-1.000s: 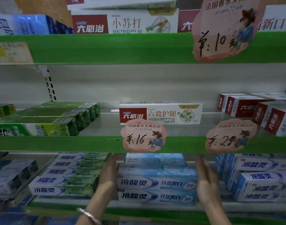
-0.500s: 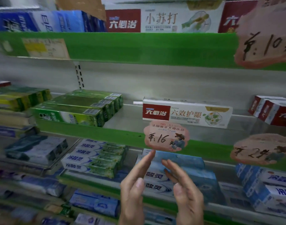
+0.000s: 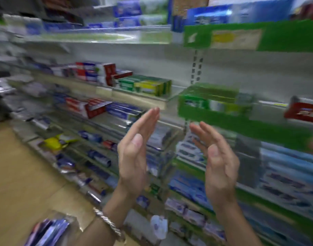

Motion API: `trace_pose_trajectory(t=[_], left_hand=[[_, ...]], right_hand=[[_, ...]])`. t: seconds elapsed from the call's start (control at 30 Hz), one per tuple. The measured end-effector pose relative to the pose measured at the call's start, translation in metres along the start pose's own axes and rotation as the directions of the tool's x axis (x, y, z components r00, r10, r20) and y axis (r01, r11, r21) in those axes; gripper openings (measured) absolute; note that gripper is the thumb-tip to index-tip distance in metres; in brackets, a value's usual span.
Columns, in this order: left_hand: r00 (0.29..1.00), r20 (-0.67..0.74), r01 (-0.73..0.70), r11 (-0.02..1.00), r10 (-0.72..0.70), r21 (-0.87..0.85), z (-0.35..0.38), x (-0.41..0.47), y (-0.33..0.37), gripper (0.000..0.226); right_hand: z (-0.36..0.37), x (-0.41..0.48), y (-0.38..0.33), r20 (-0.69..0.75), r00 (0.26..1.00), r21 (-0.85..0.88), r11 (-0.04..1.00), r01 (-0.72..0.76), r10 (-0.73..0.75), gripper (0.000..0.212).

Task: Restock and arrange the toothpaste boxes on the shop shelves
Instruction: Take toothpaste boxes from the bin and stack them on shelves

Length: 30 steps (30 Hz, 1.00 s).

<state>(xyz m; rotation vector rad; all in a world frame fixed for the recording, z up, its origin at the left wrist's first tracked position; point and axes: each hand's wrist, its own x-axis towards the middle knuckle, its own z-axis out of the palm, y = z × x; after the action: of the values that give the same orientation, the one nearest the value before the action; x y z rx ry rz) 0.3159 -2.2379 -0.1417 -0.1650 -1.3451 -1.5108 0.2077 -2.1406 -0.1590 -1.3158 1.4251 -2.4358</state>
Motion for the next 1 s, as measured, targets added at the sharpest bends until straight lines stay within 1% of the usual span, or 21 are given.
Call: trace_pose_trajectory(t=[0.03,0.07,0.13,0.17,0.27,0.43,0.6,0.73,0.83,1.0], left_hand=[[1.000,0.014,-0.008,1.000,0.008,0.018,-0.029,0.002,0.015,0.059],[0.999,-0.046,0.005,0.999,-0.003,0.037,-0.060,0.007,0.026,0.059],[0.996,-0.085,-0.023,0.994,0.033,0.108,-0.121,0.013,0.059,0.067],[0.996,-0.089,-0.015,0.991,0.028,0.136,-0.142,0.014,0.073,0.071],[0.987,-0.139,-0.042,0.962,0.082,0.270,-0.212,0.017,0.106,0.074],[0.966,-0.216,-0.068,0.941,0.146,0.331,-0.311,0.030,0.149,0.078],[0.958,-0.223,-0.079,0.917,0.178,0.392,-0.412,0.040,0.160,0.078],[0.965,-0.212,-0.047,0.896,0.155,0.441,-0.496,0.066,0.155,0.077],[0.968,-0.211,-0.020,0.883,0.134,0.469,-0.562,0.088,0.144,0.076],[0.979,-0.186,0.013,0.883,0.085,0.469,-0.675,0.101,0.116,0.072]], right_hand=[[0.033,-0.006,0.006,0.034,0.999,-0.013,1.000,0.007,-0.006,0.048],[0.064,-0.011,0.011,0.054,0.998,0.014,1.000,0.010,-0.011,0.049],[0.122,-0.021,0.021,0.113,0.994,0.033,0.999,0.002,-0.006,0.046],[0.147,-0.024,0.025,0.141,0.990,0.039,0.999,-0.011,0.005,0.043],[0.223,-0.034,0.035,0.216,0.976,0.081,0.995,-0.050,0.031,0.042],[0.328,-0.040,0.070,0.310,0.949,0.139,0.986,-0.098,0.051,0.044],[0.423,-0.047,0.123,0.365,0.927,0.172,0.972,-0.162,0.090,0.045],[0.508,-0.046,0.178,0.381,0.918,0.196,0.961,-0.193,0.106,0.047],[0.568,-0.041,0.225,0.361,0.923,0.189,0.959,-0.212,0.134,0.047],[0.660,-0.052,0.301,0.367,0.924,0.221,0.954,-0.201,0.110,0.043]])
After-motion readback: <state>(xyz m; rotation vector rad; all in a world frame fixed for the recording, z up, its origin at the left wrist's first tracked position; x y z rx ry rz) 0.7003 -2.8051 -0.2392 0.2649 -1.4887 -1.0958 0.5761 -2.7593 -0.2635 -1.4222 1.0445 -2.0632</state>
